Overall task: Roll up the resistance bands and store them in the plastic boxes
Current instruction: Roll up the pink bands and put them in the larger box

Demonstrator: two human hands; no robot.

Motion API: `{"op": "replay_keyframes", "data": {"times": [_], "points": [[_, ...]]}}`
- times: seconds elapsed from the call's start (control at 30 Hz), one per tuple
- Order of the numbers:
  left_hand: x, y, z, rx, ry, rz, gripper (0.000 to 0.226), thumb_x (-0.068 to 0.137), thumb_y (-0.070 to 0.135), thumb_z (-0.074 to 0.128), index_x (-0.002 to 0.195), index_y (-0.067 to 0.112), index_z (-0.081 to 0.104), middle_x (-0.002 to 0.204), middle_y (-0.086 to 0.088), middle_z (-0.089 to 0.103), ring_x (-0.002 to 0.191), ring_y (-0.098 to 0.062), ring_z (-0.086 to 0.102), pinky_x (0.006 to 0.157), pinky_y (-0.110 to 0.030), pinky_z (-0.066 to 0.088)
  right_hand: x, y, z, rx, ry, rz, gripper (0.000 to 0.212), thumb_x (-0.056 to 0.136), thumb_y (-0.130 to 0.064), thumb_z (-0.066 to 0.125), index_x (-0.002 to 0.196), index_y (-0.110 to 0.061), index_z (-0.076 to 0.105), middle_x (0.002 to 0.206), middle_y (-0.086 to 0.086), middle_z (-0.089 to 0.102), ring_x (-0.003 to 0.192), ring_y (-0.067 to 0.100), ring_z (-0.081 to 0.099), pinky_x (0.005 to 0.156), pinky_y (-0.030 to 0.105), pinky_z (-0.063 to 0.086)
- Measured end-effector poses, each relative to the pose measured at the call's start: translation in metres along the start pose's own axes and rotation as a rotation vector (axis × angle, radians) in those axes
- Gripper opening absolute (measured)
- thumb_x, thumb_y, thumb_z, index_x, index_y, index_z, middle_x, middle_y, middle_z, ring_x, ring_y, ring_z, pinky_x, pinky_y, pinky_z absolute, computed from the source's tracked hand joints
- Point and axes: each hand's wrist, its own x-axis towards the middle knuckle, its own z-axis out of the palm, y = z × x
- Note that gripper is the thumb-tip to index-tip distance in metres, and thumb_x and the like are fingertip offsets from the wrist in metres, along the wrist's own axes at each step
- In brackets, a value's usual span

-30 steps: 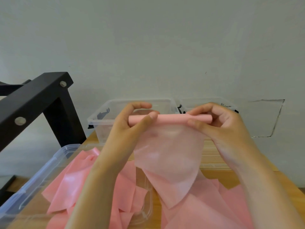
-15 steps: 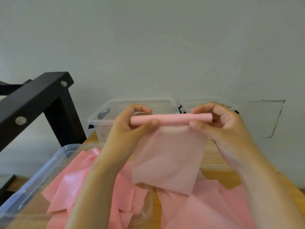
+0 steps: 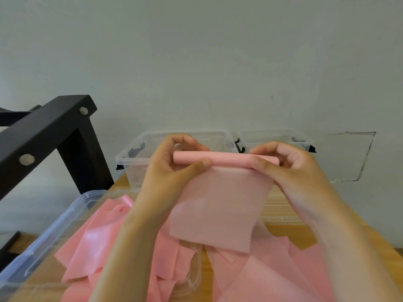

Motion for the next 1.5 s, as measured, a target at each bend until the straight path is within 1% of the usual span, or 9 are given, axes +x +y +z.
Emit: {"op": "replay_keyframes", "data": {"times": [0.1, 0.3, 0.4, 0.57, 0.73, 0.93, 1.1, 1.3, 1.5], "points": [[-0.001, 0.0, 0.0, 0.022, -0.027, -0.098, 0.023, 0.075, 0.029, 0.077, 0.091, 0.028, 0.061, 0.099, 0.003, 0.072, 0.081, -0.017, 0.067, 0.073, -0.034, 0.049, -0.001, -0.004, 0.001, -0.009, 0.021, -0.058, 0.016, 0.076, -0.007, 0.075, 0.08, -0.022, 0.07, 0.077, -0.009, 0.07, 0.071, 0.002, 0.061, 0.064, 0.011, 0.047], [0.0, 0.002, 0.001, 0.065, -0.002, 0.031, 0.031, 0.07, 0.013, 0.08, 0.088, 0.022, 0.057, 0.096, 0.001, 0.071, 0.088, -0.014, 0.066, 0.079, -0.03, 0.051, 0.0, 0.002, -0.001, 0.0, -0.071, 0.031, 0.018, 0.075, -0.017, 0.078, 0.09, -0.023, 0.07, 0.086, -0.007, 0.069, 0.083, 0.008, 0.062, 0.08, 0.031, 0.047], [-0.001, 0.002, 0.001, 0.071, 0.02, 0.009, 0.034, 0.069, 0.021, 0.081, 0.093, 0.024, 0.057, 0.1, 0.003, 0.072, 0.09, -0.015, 0.066, 0.081, -0.035, 0.051, 0.0, 0.002, 0.0, -0.01, -0.036, 0.005, 0.009, 0.081, -0.014, 0.073, 0.088, -0.02, 0.07, 0.079, -0.011, 0.068, 0.076, 0.002, 0.061, 0.071, 0.019, 0.046], [-0.002, 0.003, 0.0, 0.168, -0.024, -0.049, 0.005, 0.087, 0.022, 0.065, 0.089, 0.021, 0.06, 0.083, 0.009, 0.066, 0.069, -0.006, 0.058, 0.063, -0.018, 0.044, -0.003, -0.005, -0.001, 0.019, -0.045, -0.066, 0.027, 0.077, 0.004, 0.071, 0.087, -0.02, 0.066, 0.078, -0.012, 0.067, 0.075, 0.003, 0.06, 0.068, 0.014, 0.048], [-0.002, 0.005, 0.0, 0.099, -0.015, 0.048, 0.027, 0.078, 0.006, 0.075, 0.093, 0.02, 0.057, 0.096, 0.0, 0.069, 0.089, -0.014, 0.064, 0.079, -0.029, 0.051, -0.001, -0.001, -0.001, -0.038, -0.068, 0.024, 0.012, 0.079, -0.015, 0.073, 0.089, -0.019, 0.069, 0.08, -0.008, 0.071, 0.074, 0.003, 0.062, 0.064, 0.011, 0.045], [-0.003, 0.003, 0.0, 0.119, -0.033, -0.128, 0.014, 0.081, 0.027, 0.069, 0.093, 0.025, 0.061, 0.079, 0.006, 0.068, 0.07, -0.015, 0.064, 0.065, -0.031, 0.048, -0.002, -0.004, 0.001, -0.002, -0.028, -0.087, 0.026, 0.074, 0.0, 0.075, 0.08, -0.024, 0.07, 0.088, -0.001, 0.071, 0.082, 0.007, 0.063, 0.075, 0.022, 0.049], [-0.001, 0.003, -0.001, 0.093, 0.001, -0.008, 0.029, 0.075, 0.001, 0.074, 0.089, 0.021, 0.057, 0.097, -0.003, 0.072, 0.084, -0.014, 0.066, 0.071, -0.024, 0.051, 0.0, 0.008, 0.0, -0.035, -0.086, 0.096, 0.026, 0.073, -0.025, 0.08, 0.096, -0.022, 0.069, 0.087, -0.007, 0.071, 0.08, 0.007, 0.063, 0.076, 0.026, 0.047], [-0.003, 0.0, -0.006, 0.168, -0.075, -0.131, 0.021, 0.082, 0.022, 0.07, 0.1, 0.025, 0.06, 0.097, 0.008, 0.069, 0.075, -0.009, 0.062, 0.064, -0.021, 0.045, 0.0, 0.004, -0.002, 0.0, -0.025, 0.005, 0.017, 0.079, -0.005, 0.072, 0.087, -0.02, 0.067, 0.07, -0.013, 0.067, 0.065, 0.0, 0.061, 0.06, 0.01, 0.044], [-0.001, 0.002, -0.002, 0.083, -0.033, 0.02, 0.023, 0.078, 0.01, 0.075, 0.086, 0.022, 0.057, 0.098, -0.002, 0.071, 0.086, -0.014, 0.065, 0.076, -0.027, 0.051, 0.0, 0.005, -0.003, 0.033, -0.087, 0.07, 0.019, 0.077, -0.007, 0.073, 0.09, -0.02, 0.069, 0.08, -0.007, 0.068, 0.078, 0.008, 0.062, 0.078, 0.028, 0.046]]}}
